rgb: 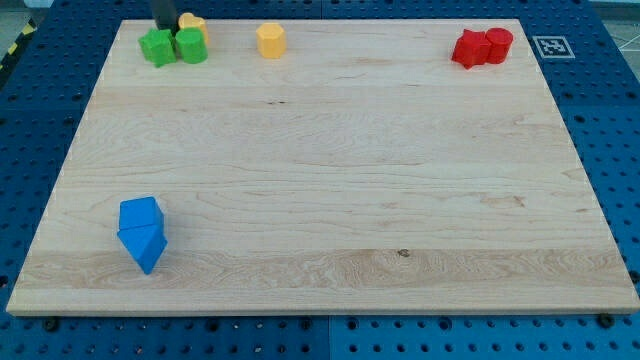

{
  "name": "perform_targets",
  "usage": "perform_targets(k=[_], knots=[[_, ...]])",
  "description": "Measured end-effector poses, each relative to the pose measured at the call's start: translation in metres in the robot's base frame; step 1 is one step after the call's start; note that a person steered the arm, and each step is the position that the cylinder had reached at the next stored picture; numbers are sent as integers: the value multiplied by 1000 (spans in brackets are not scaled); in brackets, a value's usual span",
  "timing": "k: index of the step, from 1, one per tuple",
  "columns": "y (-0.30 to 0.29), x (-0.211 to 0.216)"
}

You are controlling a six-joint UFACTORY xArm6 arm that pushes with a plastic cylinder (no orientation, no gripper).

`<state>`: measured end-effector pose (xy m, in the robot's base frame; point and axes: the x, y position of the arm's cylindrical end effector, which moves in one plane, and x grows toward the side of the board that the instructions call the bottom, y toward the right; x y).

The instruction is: Move yellow heart to the yellow hexagon

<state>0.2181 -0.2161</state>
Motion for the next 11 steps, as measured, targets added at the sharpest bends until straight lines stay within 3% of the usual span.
perform_targets(k=[2,5,7,10,11], knots=[[41,11],[18,-27],[61,-23],[32,-15],[45,-7]])
